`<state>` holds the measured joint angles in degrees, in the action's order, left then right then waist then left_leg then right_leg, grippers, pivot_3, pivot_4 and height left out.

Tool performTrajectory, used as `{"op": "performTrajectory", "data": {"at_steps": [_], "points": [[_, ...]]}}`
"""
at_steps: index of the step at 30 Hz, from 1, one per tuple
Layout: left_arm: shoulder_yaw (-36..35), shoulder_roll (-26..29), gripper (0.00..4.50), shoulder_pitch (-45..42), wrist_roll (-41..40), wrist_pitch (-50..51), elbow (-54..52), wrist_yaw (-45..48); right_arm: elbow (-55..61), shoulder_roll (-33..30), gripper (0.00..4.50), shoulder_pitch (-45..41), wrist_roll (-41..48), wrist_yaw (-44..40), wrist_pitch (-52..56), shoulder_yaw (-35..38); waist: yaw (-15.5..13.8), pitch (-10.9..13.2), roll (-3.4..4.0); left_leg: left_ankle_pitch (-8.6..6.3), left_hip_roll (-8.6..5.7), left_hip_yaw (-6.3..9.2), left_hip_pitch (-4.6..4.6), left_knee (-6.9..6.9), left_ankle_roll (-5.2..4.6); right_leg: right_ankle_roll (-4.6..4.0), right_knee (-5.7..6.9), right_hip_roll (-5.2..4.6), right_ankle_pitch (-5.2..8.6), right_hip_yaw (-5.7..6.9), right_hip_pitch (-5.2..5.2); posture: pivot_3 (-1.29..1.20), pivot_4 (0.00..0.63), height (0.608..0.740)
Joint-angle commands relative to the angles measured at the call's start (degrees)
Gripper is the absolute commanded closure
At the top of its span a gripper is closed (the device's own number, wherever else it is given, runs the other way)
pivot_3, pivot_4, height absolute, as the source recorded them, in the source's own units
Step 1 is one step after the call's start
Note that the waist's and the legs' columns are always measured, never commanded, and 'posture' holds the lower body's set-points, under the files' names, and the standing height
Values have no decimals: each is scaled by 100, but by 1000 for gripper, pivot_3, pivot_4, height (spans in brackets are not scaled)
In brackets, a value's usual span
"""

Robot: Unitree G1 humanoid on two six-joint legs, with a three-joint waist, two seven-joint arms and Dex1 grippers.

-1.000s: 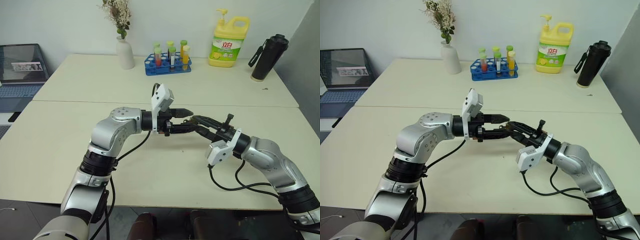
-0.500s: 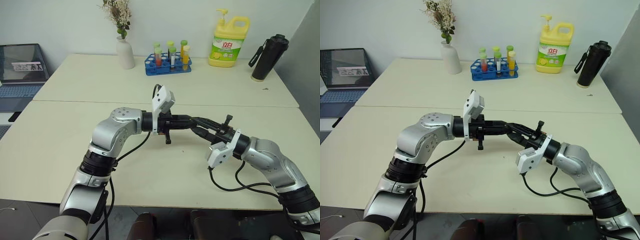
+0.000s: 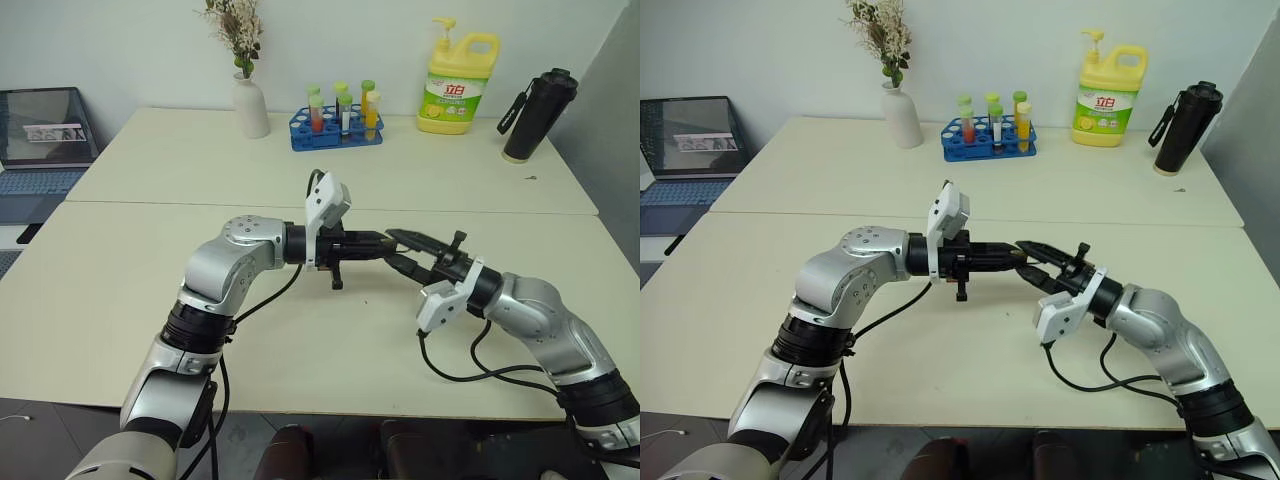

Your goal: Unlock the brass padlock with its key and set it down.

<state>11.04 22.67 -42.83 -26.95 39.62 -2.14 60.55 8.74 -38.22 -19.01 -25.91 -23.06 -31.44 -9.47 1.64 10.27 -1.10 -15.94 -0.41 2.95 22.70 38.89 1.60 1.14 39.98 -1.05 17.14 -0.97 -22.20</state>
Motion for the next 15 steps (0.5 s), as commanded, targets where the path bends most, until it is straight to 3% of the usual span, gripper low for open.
{"op": "performTrajectory", "data": {"at_steps": [1,6,9,14,15], "points": [[-103,26,4335,-117,-71,-148,-2,102,69,-188,2125,137,363,-160,125,315,0,0,0,0,0,1,0,0,0,0,0,0,0,1,0,0,150,740],[-195,55,4335,-255,-48,-269,263,175,336,-392,2125,592,1411,-654,432,608,-1,0,0,-2,0,1,0,0,-4,0,-1,0,0,2,2,0,150,740],[-194,56,4335,-303,-55,-310,362,233,800,-474,2715,888,2291,-1146,750,554,4,0,0,-3,1,2,0,0,-6,0,-1,0,0,2,2,0,150,740],[-157,71,4335,-360,-78,-326,440,372,1347,-409,4481,912,2869,-1534,1220,485,9,0,0,-7,2,4,-1,0,-14,0,1,1,0,3,2,0,150,740],[-141,83,4335,-367,-67,-340,444,412,1400,-375,4500,868,2892,-1553,1302,480,7,0,0,-8,2,5,-2,0,-15,0,1,1,0,4,4,0,150,740]]}}
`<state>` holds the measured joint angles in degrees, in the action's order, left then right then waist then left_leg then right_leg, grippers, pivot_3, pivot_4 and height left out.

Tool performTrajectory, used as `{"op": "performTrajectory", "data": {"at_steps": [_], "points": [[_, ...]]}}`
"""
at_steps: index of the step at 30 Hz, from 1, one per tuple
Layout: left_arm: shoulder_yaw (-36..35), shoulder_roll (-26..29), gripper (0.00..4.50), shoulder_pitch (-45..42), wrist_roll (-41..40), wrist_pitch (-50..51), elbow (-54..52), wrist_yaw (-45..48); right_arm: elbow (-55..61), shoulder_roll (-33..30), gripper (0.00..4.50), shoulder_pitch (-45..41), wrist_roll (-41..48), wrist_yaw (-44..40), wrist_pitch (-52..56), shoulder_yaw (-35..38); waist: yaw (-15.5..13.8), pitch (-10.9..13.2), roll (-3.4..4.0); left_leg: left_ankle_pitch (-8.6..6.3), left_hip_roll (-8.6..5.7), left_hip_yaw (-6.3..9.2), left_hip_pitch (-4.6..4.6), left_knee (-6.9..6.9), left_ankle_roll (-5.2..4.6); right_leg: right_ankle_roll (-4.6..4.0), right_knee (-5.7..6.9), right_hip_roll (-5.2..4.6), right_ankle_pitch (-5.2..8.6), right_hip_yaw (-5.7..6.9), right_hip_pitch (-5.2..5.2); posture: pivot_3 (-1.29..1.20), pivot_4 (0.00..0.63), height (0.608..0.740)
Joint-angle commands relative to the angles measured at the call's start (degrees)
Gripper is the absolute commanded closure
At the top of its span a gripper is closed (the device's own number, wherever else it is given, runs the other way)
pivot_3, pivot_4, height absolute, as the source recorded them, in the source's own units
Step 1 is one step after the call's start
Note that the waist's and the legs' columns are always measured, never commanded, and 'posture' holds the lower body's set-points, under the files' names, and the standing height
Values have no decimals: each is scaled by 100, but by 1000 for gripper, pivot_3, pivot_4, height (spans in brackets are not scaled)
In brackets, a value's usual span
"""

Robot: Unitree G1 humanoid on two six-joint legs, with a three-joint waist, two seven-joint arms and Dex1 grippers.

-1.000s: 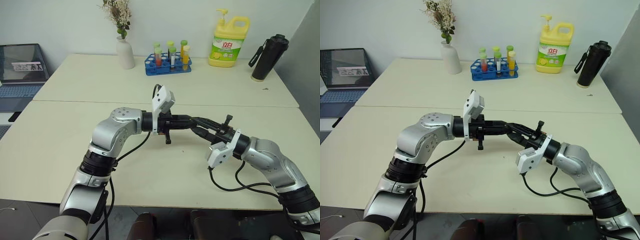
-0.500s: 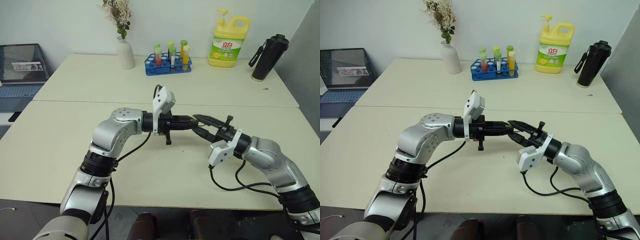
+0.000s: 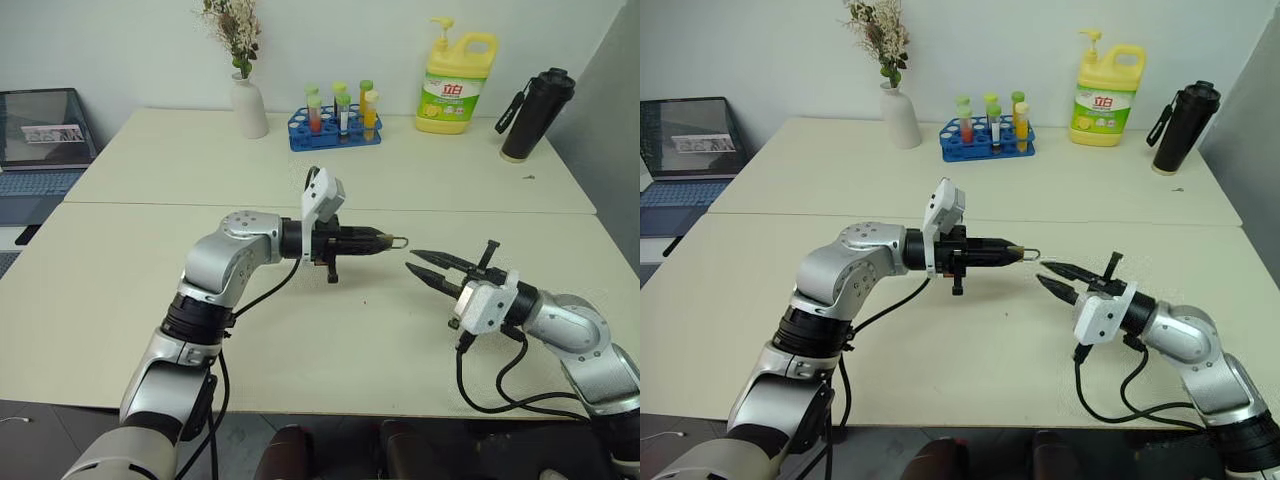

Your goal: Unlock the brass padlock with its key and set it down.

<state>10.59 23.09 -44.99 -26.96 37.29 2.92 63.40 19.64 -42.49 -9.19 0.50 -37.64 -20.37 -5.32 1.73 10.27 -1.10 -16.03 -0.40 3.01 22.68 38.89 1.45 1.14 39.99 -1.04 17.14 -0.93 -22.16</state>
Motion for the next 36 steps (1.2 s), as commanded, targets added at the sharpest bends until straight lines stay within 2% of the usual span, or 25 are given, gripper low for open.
{"op": "performTrajectory", "data": {"at_steps": [1,12,36], "points": [[-88,52,4335,-160,-74,-104,-62,172,341,95,4500,-176,283,-107,310,52,-4,0,0,0,0,0,0,1,-1,0,0,0,0,0,0,0,150,740],[-33,201,4335,-50,-75,-137,-314,473,165,258,4500,-493,328,-279,671,127,-8,0,0,4,-1,0,1,0,6,0,-2,0,0,0,-1,0,150,740],[-77,413,4335,151,-366,31,-700,889,-583,213,4500,-701,352,-1027,52,-36,-8,0,0,-2,0,-1,1,0,-4,0,-2,0,0,0,-1,0,150,740]]}}
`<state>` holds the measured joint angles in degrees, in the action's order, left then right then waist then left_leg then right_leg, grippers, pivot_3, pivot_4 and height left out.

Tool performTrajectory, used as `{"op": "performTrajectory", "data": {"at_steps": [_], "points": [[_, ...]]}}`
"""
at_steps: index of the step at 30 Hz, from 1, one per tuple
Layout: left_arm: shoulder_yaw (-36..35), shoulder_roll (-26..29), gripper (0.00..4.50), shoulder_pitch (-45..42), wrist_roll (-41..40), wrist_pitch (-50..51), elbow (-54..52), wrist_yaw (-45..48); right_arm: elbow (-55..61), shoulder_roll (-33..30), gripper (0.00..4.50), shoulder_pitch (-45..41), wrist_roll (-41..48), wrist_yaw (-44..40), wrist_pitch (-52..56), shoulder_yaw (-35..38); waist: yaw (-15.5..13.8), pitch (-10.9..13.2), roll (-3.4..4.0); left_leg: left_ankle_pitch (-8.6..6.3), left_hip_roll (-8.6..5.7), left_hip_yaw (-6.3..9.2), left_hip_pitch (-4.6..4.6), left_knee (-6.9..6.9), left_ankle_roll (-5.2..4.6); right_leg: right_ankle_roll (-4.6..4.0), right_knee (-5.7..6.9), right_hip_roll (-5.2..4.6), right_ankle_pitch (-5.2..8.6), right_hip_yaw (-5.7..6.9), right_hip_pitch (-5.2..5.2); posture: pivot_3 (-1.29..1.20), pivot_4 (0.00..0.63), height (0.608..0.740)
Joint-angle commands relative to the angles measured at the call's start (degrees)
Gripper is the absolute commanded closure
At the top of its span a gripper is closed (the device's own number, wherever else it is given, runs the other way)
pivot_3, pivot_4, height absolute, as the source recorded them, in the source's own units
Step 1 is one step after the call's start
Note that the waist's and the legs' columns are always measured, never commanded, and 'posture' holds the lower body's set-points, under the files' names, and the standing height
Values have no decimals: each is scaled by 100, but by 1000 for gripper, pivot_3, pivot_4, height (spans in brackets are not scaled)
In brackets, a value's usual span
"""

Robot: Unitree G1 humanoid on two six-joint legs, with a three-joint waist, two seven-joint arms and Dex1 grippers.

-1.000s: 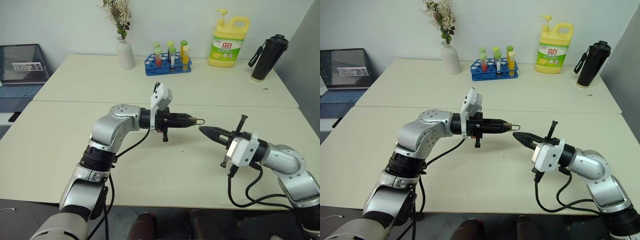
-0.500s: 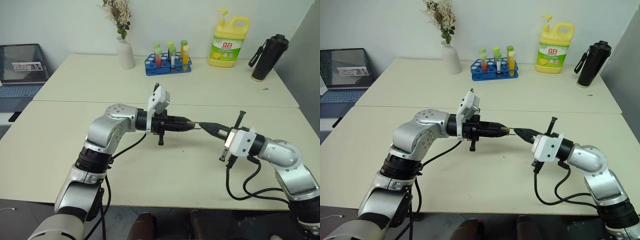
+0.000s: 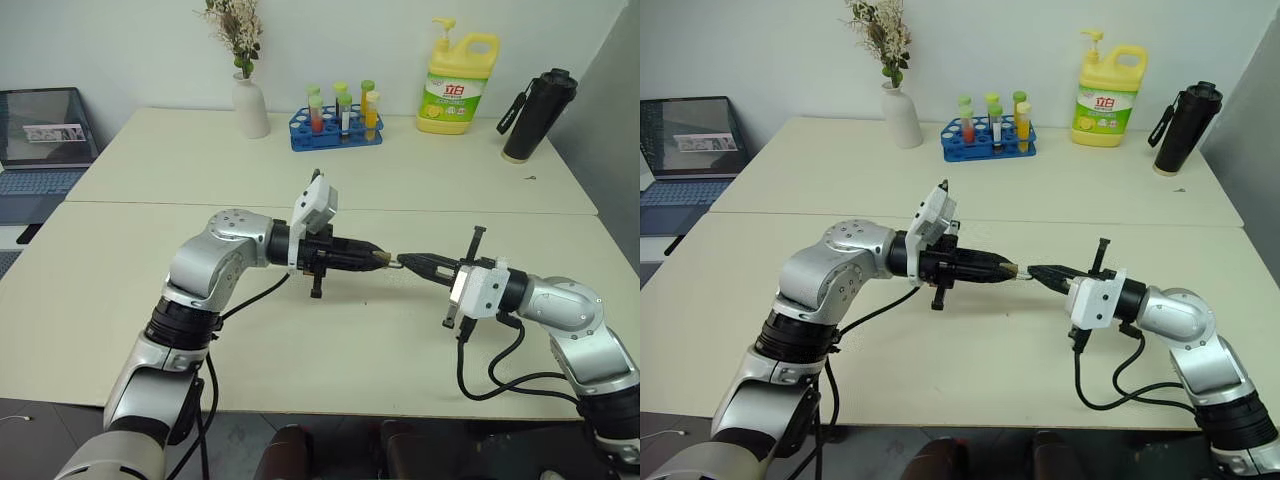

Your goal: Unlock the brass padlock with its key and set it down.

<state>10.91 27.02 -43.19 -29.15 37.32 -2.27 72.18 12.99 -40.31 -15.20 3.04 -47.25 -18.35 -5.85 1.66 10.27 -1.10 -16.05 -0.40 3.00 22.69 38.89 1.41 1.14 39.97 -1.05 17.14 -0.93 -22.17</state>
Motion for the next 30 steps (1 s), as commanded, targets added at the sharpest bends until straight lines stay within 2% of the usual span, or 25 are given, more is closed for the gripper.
{"op": "performTrajectory", "data": {"at_steps": [1,30], "points": [[-116,24,4335,-29,-166,40,-181,4,74,4,4500,-98,96,-84,-153,18,0,0,0,0,0,0,0,0,0,0,0,0,0,0,0,0,150,740],[-145,11,4335,-46,-229,77,-77,-182,194,4,4500,143,127,-216,-83,45,0,0,0,0,0,0,0,0,0,0,0,0,0,0,0,0,150,740]]}}
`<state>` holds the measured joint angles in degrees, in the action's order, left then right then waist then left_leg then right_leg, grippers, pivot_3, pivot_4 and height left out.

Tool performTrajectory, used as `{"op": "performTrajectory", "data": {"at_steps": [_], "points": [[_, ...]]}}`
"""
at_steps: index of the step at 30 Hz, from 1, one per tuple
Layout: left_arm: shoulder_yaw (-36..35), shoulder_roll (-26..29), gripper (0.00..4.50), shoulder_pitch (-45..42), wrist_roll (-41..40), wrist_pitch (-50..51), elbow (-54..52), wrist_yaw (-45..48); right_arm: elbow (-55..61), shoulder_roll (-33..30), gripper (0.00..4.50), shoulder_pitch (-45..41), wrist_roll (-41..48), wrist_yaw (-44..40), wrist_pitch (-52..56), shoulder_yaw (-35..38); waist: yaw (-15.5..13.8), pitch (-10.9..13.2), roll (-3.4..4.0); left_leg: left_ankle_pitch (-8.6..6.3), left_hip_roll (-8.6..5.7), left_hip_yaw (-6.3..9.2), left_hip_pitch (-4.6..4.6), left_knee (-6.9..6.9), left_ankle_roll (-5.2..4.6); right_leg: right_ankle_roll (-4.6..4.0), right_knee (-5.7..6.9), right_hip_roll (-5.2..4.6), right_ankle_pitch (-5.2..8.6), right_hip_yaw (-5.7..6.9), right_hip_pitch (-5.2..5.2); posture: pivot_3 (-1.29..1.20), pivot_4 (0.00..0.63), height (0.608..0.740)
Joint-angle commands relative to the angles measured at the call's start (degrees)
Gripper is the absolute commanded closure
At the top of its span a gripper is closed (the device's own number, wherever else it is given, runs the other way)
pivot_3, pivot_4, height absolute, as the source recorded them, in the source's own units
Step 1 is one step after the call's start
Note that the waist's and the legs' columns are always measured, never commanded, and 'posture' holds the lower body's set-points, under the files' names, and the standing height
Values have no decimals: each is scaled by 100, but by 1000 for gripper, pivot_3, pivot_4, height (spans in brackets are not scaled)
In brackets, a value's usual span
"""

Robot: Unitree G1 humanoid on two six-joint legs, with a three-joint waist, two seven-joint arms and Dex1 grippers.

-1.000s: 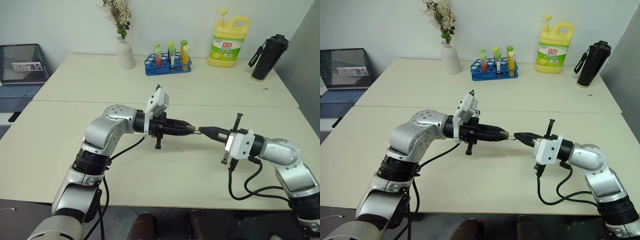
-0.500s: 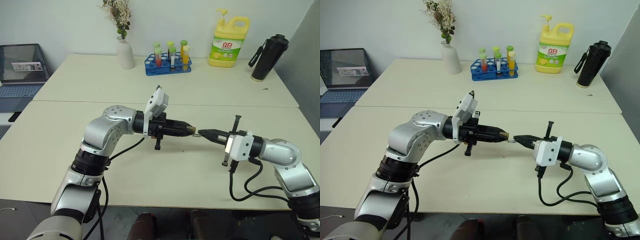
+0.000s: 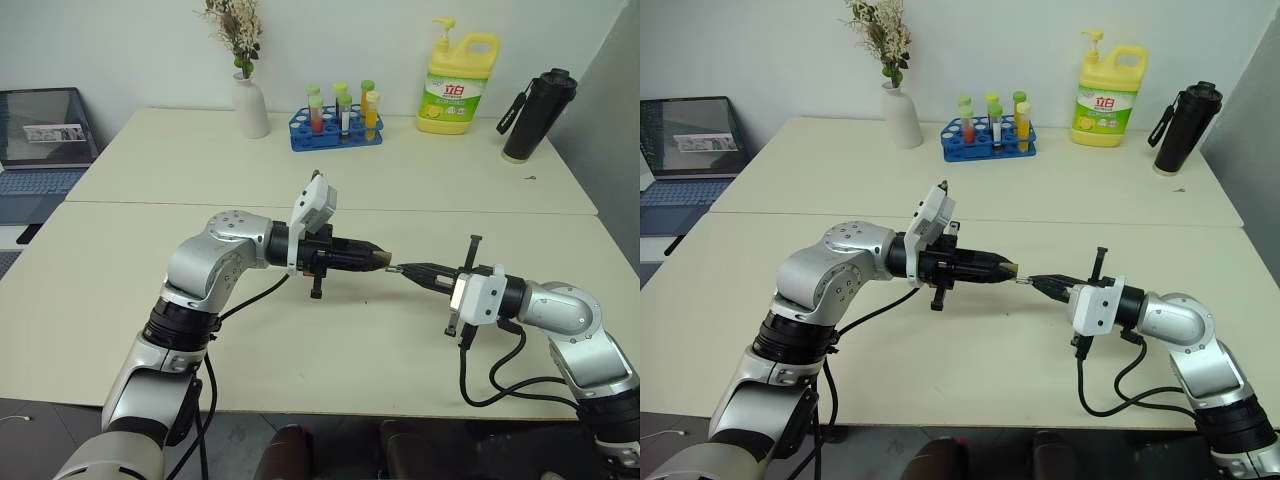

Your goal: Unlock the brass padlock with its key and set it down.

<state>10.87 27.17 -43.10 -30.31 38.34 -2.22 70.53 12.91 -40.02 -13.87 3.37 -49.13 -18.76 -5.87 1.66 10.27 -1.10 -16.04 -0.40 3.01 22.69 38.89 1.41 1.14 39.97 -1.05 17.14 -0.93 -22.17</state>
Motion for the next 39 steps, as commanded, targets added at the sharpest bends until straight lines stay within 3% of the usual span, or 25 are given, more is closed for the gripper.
{"op": "performTrajectory", "data": {"at_steps": [1,39], "points": [[-143,-6,4335,-54,-114,-25,-83,-22,203,-24,4500,10,89,-30,-43,46,0,0,0,0,0,0,0,0,0,0,0,0,0,0,0,0,150,740],[-57,-90,4335,157,74,-131,104,-188,230,-275,4500,273,6,-117,166,160,-2,0,0,0,0,0,0,0,0,0,0,0,0,0,0,0,150,740]]}}
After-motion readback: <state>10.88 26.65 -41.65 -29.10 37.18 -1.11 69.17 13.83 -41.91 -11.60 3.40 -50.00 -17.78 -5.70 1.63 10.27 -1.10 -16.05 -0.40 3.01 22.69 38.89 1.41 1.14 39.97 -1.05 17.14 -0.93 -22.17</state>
